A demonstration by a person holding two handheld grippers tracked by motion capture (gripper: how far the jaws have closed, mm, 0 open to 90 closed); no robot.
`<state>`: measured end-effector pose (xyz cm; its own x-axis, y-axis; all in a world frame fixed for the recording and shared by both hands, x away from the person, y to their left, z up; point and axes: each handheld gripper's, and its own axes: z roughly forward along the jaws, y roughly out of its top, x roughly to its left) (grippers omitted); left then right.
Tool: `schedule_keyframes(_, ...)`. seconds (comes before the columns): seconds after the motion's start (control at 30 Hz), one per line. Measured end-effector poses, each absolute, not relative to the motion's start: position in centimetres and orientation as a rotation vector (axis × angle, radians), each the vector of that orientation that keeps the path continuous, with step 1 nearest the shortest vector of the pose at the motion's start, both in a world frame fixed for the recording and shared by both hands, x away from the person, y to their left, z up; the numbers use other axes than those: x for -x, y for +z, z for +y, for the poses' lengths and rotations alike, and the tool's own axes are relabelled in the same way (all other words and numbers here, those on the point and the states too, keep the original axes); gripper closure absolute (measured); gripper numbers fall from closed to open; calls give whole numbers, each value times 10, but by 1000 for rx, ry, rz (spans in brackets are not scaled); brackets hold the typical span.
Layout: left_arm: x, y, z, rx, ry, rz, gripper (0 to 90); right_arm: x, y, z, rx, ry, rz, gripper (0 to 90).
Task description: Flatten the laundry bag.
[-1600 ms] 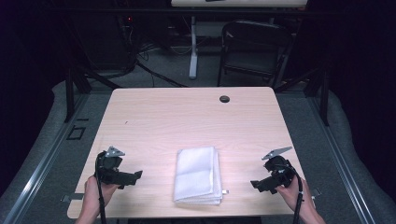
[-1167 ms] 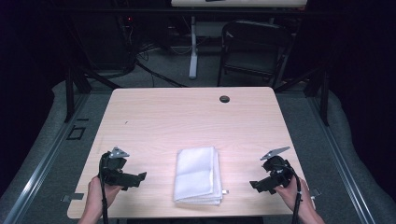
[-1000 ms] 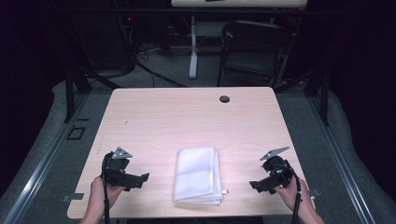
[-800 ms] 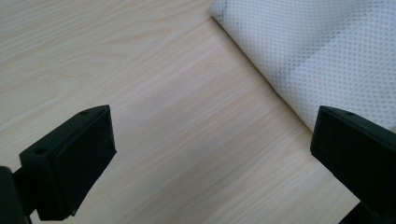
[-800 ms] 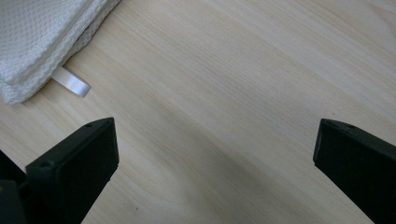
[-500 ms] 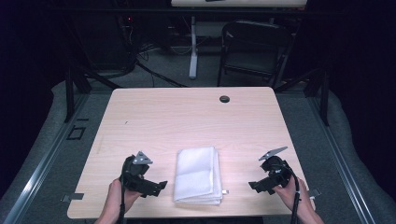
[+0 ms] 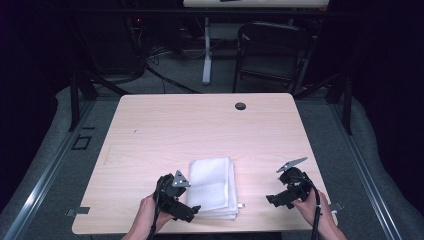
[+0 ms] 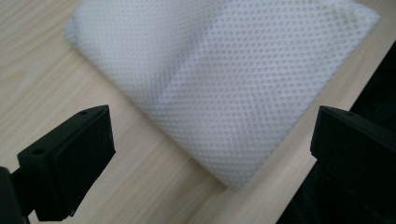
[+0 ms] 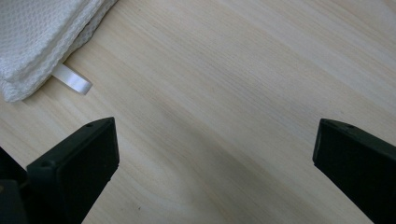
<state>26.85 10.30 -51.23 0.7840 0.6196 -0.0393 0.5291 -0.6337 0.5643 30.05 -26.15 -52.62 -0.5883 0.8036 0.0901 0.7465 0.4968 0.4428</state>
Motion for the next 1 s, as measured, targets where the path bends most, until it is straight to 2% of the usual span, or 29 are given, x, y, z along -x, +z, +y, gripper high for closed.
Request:
schedule_keyframes(0.47,-263,-522,51,-2486,221,737,0,-301,-527,-262,-1356,655,2607,2)
schedule_keyframes(0.77,-262,-526,29,-2530,328,729,0,-299,-525,-262,-1355,665,2619,3)
schedule_keyframes(0.9,-262,-529,30,-2536,375,721,48,-299,-528,-262,-1370,703,2574,3)
schedule_keyframes(1.0,-261,-529,30,-2524,391,723,145,-300,-525,-264,-1346,664,2608,3)
